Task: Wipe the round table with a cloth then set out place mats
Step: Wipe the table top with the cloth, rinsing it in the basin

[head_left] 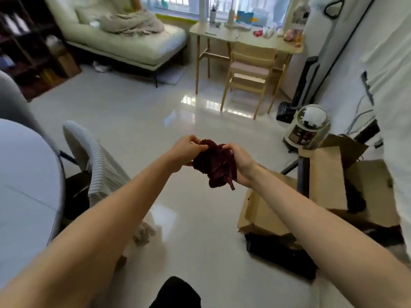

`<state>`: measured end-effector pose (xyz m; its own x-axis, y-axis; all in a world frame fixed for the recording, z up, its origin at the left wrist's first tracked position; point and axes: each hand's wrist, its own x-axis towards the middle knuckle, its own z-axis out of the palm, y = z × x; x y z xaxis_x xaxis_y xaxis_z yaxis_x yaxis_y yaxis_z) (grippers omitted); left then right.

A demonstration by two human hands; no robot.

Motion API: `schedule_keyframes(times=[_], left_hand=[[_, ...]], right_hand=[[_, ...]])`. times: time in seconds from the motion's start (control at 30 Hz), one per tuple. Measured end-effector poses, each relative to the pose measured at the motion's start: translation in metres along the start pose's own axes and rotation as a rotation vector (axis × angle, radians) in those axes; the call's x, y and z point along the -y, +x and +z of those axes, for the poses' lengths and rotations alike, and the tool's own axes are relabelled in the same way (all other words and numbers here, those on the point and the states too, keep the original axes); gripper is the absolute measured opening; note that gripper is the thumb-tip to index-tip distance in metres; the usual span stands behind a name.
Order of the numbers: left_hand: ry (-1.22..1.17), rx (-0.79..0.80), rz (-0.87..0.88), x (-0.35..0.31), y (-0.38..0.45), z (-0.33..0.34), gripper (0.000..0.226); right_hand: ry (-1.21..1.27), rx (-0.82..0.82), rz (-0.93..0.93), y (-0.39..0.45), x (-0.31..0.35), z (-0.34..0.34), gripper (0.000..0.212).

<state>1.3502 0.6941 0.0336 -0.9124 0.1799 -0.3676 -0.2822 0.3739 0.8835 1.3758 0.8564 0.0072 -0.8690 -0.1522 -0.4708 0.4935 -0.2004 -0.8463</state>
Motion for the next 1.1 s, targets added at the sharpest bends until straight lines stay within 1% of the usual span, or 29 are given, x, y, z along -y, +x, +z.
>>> schedule_keyframes(times=[0.03, 0.13, 0.23, 0.3, 0.37, 0.5, 0.53, 0.57, 0.63, 0.7, 0.77, 0.8, 0.87, 0.9, 0.93, 1.0, 1.07, 1.1], left_hand=[[-0.015, -0.056, -0.009, -0.002, 0.027, -0.025, 0.022], [-0.035, -0.134, -0.036, -0.001, 0.083, -0.077, 0.024], [-0.029, -0.217, -0.061, 0.0, 0.152, -0.136, 0.024], [-0.005, -0.226, -0.064, -0.005, 0.183, -0.166, 0.024], [0.0, -0.29, -0.044, -0.022, 0.23, -0.213, 0.025], [0.023, -0.405, 0.0, -0.049, 0.304, -0.291, 0.031], [0.06, -0.428, 0.016, -0.05, 0.315, -0.3, 0.032], [0.093, -0.452, 0.026, -0.053, 0.34, -0.323, 0.033], [0.18, -0.465, 0.047, -0.06, 0.381, -0.358, 0.03], [0.253, -0.478, 0.08, -0.069, 0.424, -0.396, 0.022], [0.262, -0.438, 0.109, -0.074, 0.449, -0.418, 0.018], [0.251, -0.447, 0.106, -0.077, 0.476, -0.447, 0.019], [0.239, -0.456, 0.089, -0.082, 0.509, -0.486, 0.024], [0.248, -0.489, 0.075, -0.087, 0.531, -0.521, 0.026], [0.266, -0.511, 0.084, -0.089, 0.541, -0.537, 0.027], [0.277, -0.612, 0.1, -0.096, 0.569, -0.594, 0.026], [0.275, -0.677, 0.089, -0.093, 0.586, -0.642, 0.023], [0.272, -0.707, 0.05, -0.087, 0.594, -0.668, 0.021]], right_hand=[[-0.001, 0.051, 0.026, 0.039, 0.015, 0.014, 0.04], [0.004, 0.171, 0.033, 0.111, 0.042, 0.043, 0.035], [-0.032, 0.224, 0.054, 0.2, 0.069, 0.083, 0.037], [-0.036, 0.23, 0.063, 0.238, 0.086, 0.1, 0.043], [-0.047, 0.237, 0.063, 0.298, 0.12, 0.129, 0.046], [-0.042, 0.267, 0.053, 0.391, 0.177, 0.18, 0.045], [-0.045, 0.268, 0.062, 0.404, 0.182, 0.186, 0.044], [-0.046, 0.267, 0.07, 0.436, 0.193, 0.199, 0.043], [-0.023, 0.275, 0.058, 0.486, 0.216, 0.221, 0.039], [-0.006, 0.301, 0.048, 0.545, 0.241, 0.247, 0.036], [0.02, 0.292, 0.022, 0.583, 0.255, 0.264, 0.04], [0.015, 0.313, 0.023, 0.623, 0.268, 0.288, 0.043], [-0.023, 0.319, 0.046, 0.676, 0.285, 0.322, 0.044], [-0.05, 0.344, 0.065, 0.71, 0.305, 0.351, 0.044], [-0.045, 0.366, 0.071, 0.727, 0.314, 0.366, 0.043], [-0.039, 0.453, 0.08, 0.78, 0.344, 0.419, 0.039], [-0.043, 0.508, 0.096, 0.817, 0.359, 0.464, 0.038], [-0.072, 0.537, 0.136, 0.835, 0.361, 0.491, 0.039]])
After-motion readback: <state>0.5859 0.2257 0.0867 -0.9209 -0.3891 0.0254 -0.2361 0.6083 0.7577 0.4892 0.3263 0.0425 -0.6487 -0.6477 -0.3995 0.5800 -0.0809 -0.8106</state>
